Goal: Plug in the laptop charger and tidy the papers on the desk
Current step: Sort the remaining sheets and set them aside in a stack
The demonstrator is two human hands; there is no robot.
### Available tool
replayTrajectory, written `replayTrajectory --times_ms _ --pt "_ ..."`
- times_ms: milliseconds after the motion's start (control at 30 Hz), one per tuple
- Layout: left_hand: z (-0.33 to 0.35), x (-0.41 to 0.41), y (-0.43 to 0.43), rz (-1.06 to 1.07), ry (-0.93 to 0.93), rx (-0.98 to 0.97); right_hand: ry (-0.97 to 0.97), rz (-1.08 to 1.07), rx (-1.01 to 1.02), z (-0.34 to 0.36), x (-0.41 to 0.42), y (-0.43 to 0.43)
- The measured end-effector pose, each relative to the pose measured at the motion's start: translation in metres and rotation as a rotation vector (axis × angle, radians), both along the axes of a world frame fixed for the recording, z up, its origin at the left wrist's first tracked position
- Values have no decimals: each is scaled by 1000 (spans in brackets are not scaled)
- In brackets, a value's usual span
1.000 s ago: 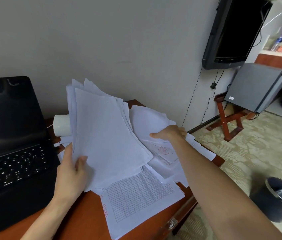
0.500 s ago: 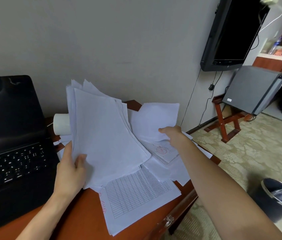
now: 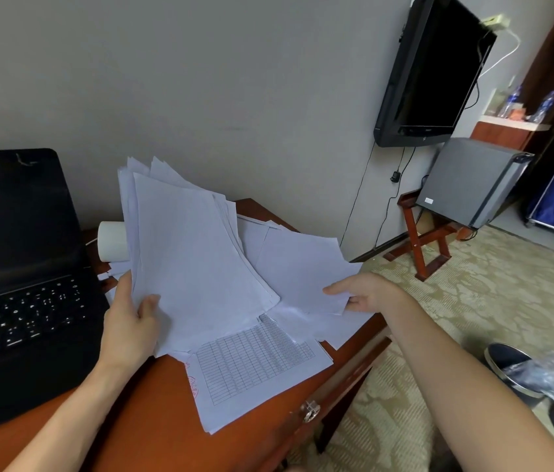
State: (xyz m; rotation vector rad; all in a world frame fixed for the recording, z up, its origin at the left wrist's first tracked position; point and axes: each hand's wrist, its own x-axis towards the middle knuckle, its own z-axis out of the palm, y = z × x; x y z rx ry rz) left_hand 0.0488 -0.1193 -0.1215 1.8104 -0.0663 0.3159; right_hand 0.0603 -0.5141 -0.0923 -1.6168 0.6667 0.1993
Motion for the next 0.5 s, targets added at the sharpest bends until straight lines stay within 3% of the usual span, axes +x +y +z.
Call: replayTrajectory --times_ms 133,267,367,500 --pt "-1 -1 2 -6 2 1 32 94 -34 6 -18 -7" --pt "-1 -3 2 -11 0 10 -9 21 -138 4 -23 -6" --pt "-2 -3 4 -2 -4 16 -34 3 -467 1 -22 -7" --pt "-2 -3 3 -13 -3 27 167 150 -1108 2 -23 -13"
